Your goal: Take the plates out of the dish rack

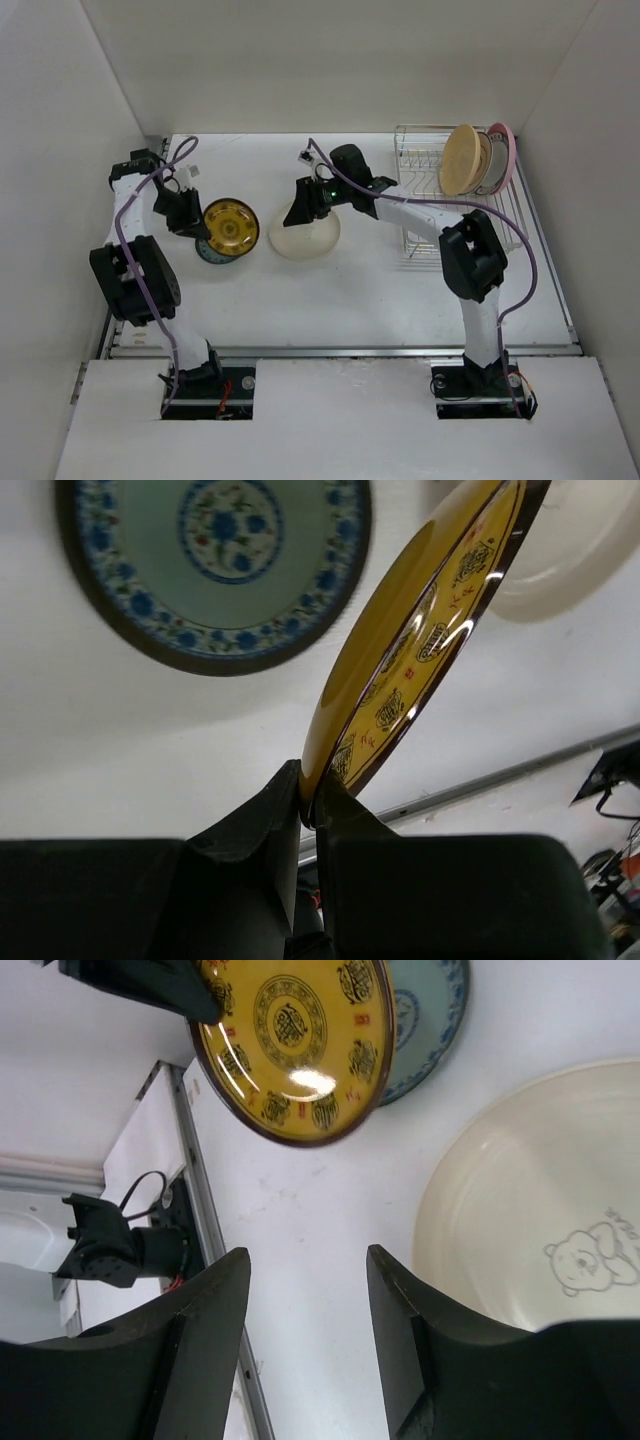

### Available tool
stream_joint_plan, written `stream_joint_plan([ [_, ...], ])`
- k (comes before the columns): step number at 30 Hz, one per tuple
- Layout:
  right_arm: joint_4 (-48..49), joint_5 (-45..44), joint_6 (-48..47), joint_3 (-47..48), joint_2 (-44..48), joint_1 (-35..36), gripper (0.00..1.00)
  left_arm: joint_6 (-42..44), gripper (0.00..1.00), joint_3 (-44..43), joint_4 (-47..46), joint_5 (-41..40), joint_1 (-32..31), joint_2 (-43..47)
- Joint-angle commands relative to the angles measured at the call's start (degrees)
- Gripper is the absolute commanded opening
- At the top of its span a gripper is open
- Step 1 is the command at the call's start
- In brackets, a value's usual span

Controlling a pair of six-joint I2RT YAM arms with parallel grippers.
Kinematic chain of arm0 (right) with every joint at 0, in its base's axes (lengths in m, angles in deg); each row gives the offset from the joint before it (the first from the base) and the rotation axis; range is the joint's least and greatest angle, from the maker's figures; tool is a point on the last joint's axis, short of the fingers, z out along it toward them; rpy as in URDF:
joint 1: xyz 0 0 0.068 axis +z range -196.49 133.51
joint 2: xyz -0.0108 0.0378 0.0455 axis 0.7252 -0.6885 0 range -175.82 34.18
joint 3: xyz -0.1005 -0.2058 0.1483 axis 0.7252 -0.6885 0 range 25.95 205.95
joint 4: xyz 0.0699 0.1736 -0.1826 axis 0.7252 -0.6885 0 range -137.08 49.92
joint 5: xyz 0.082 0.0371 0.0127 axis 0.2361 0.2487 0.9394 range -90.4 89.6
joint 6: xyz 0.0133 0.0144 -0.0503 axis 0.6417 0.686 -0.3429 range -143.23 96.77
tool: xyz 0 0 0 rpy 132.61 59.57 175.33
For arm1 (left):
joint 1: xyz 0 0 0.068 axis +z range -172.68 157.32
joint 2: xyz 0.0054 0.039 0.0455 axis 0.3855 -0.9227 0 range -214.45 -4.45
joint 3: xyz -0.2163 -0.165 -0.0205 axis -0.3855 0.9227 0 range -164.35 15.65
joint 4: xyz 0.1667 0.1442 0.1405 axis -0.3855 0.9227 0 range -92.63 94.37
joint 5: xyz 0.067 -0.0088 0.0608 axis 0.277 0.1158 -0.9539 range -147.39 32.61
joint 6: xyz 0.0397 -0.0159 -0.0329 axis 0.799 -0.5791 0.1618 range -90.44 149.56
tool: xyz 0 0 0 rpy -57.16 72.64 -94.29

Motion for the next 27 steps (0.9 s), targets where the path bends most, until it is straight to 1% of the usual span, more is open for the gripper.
stream_joint_plan([
  [1,1.6,-1.3,0.7,1.6,3.2,-1.5,0.56,-0.9,0.00,-3.1,1.2,-2.3,3.3,-4.3],
  [4,1.0,-1.3,0.7,0.3,3.9,-1.5,0.56,-1.6,0.00,-4.4,1.7,-1.5,4.5,-7.9],
  [6,1.0,-1.3,0.7,-0.4,4.5,-2.1,0.56,-2.3,0.00,-5.0,2.3,-1.5,4.5,-12.2],
  [8,1.0,-1.3,0.7,-0.9,4.5,-2.1,0.56,-2.8,0.00,-5.5,2.3,-1.5,4.5,-13.8],
  [12,1.0,-1.3,0.2,-1.4,5.1,-2.1,0.56,-4.8,0.01,-6.0,1.6,-5.5,4.5,-16.6],
  [13,1.0,-1.3,0.2,-1.9,5.1,-2.1,0.56,-4.8,0.08,-6.0,1.6,-6.1,4.5,-16.6],
  [14,1.0,-1.3,0.2,-1.9,5.1,-2.1,0.56,-4.8,0.29,-6.0,1.1,-6.9,4.5,-16.6],
  [15,1.0,-1.3,0.2,-1.9,5.1,-2.1,0.56,-4.8,0.36,-5.4,1.1,-7.5,4.5,-16.6],
  [16,1.0,-1.3,0.2,-1.9,5.1,-2.1,0.56,-4.8,0.36,-5.4,0.5,-8.2,4.5,-16.6],
  [17,1.0,-0.8,0.2,-1.9,5.1,-2.1,0.56,-4.8,0.33,-4.9,0.4,-9.7,4.5,-16.6],
  [18,1.0,-0.8,0.2,-1.9,5.1,-2.1,0.56,-4.8,0.27,-4.9,-0.6,-10.6,4.5,-16.6],
  [21,1.0,-0.8,0.2,-1.9,5.6,-2.1,0.56,-6.1,0.18,-3.7,-3.2,-14.1,4.5,-15.2],
  [23,1.0,-0.8,0.2,-1.9,5.6,-2.1,0.56,-6.6,0.18,-4.4,-3.2,-14.7,4.5,-15.2],
  [25,0.3,-0.8,-0.3,-1.9,6.1,-2.1,0.56,-7.1,0.24,-4.4,-3.2,-15.2,4.5,-15.2],
  [26,0.3,-0.8,-0.3,-1.9,6.1,-2.1,0.56,-7.1,0.24,-4.4,-3.2,-15.2,4.5,-15.2],
  [27,-0.4,-0.8,-0.9,-1.9,6.7,-2.6,0.56,-7.1,0.28,-4.4,-3.2,-15.2,4.5,-14.6],
])
